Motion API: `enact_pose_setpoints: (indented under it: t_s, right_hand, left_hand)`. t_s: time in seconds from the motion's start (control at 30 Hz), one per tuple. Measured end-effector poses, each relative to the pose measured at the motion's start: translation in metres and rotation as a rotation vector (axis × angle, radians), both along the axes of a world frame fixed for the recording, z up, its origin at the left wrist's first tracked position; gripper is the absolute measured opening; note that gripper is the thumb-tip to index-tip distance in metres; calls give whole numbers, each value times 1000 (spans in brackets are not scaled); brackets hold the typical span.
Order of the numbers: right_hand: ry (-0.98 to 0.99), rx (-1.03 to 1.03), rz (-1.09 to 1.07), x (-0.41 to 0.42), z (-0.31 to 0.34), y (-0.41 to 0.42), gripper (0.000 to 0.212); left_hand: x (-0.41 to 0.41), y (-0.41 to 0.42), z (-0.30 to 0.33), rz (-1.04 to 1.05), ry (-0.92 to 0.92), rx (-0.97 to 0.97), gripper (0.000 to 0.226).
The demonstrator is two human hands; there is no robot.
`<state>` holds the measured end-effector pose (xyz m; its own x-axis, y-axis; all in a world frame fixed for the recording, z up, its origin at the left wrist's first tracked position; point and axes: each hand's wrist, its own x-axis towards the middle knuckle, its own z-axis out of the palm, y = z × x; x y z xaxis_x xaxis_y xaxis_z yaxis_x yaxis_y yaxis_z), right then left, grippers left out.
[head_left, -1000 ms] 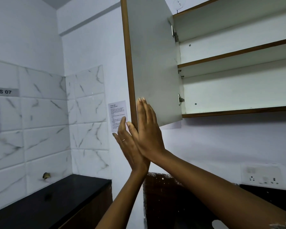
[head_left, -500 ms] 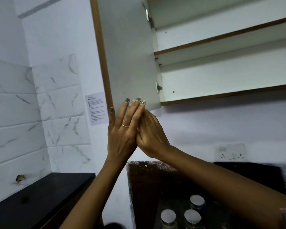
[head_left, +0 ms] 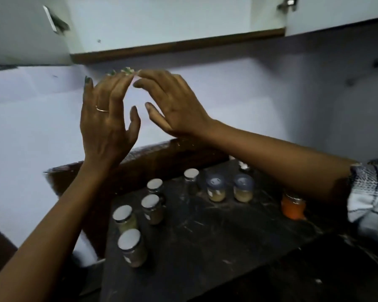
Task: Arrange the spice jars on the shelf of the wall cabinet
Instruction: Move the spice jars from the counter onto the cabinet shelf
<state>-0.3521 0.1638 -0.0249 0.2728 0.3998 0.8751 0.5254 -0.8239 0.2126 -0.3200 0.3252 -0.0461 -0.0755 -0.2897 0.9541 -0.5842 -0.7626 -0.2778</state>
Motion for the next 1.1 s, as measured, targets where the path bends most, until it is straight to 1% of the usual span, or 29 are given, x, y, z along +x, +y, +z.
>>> enact_pose_setpoints:
  t_s: [0.1, 0.2, 0.3, 0.5, 0.6, 0.7, 0.83, 0.93, 1.1]
  right_hand:
    - [25, -11, -126, -7, -19, -39, 34]
    - [74, -8, -217, -15, -39, -75, 35]
    - [123, -21, -290, -18, -60, -109, 35]
    - [242, 2, -362, -16, -107, -175, 36]
    - [309, 13, -385, -11, -143, -211, 38]
    - [404, 36, -404, -9, -183, -244, 38]
    - [562, 111, -452, -2, -236, -309, 39]
    - [656, 149, -470, -1, -265, -346, 38]
    - [807, 174, -451, 2, -299, -389, 37]
  left_hand:
    - [4, -30, -23, -82, 72, -4, 45]
    - [9, -59, -46, -151, 186, 50, 50]
    - [16, -89, -70, -188, 250, 78, 52]
    - [24, -152, -125, -280, 420, 142, 53]
    - [28, -185, -165, -307, 559, 186, 60]
    - [28, -211, -202, -338, 754, 191, 64]
    - [33, -270, -249, -336, 992, 207, 65]
    - [33, -310, -279, -309, 1112, 225, 65]
    - [27, -367, -318, -336, 1274, 259, 61]
